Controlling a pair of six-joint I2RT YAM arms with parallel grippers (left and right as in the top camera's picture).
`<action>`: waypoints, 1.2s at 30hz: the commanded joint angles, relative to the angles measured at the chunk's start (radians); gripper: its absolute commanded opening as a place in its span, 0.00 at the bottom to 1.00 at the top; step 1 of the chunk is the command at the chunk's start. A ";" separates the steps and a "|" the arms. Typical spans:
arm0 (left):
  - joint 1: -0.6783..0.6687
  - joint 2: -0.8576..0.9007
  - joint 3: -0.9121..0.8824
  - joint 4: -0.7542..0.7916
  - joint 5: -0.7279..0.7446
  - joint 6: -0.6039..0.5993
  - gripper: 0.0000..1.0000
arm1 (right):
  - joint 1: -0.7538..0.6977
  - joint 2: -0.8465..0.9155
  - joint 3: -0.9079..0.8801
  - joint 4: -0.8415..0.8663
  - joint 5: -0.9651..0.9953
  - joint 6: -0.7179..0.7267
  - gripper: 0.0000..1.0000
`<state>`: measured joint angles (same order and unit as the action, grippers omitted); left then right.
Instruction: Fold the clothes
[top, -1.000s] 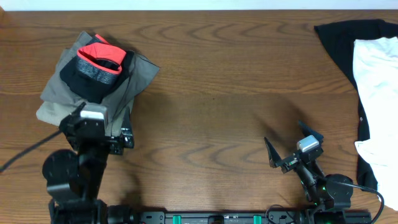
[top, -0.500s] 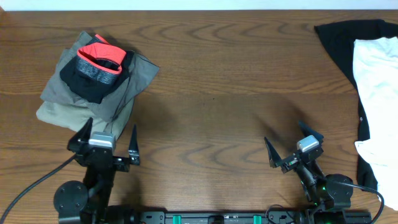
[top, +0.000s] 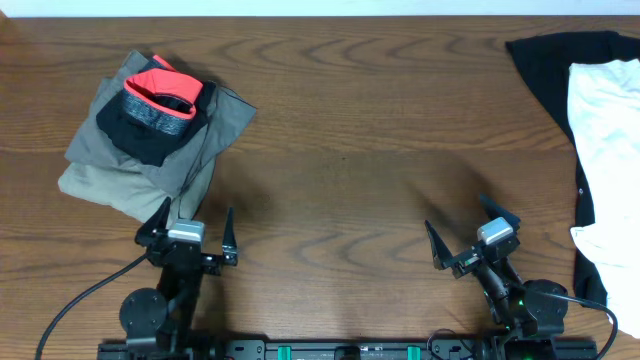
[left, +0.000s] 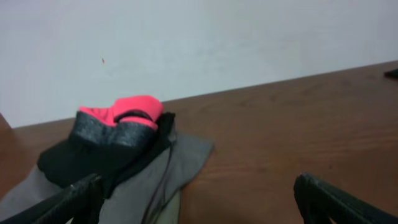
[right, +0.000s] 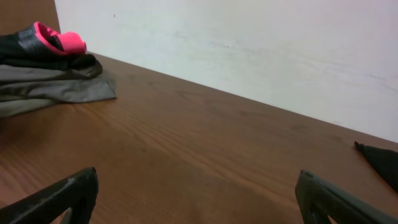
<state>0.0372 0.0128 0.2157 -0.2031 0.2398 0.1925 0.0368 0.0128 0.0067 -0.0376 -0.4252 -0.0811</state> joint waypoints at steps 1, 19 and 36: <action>-0.004 -0.011 -0.040 0.043 -0.017 0.017 0.98 | -0.004 -0.003 -0.001 -0.005 0.006 -0.010 0.99; -0.006 -0.011 -0.212 0.156 -0.024 0.016 0.98 | -0.004 -0.003 -0.001 -0.005 0.006 -0.010 0.99; -0.006 -0.009 -0.212 0.156 -0.024 0.016 0.98 | -0.004 -0.003 -0.001 -0.005 0.006 -0.010 0.99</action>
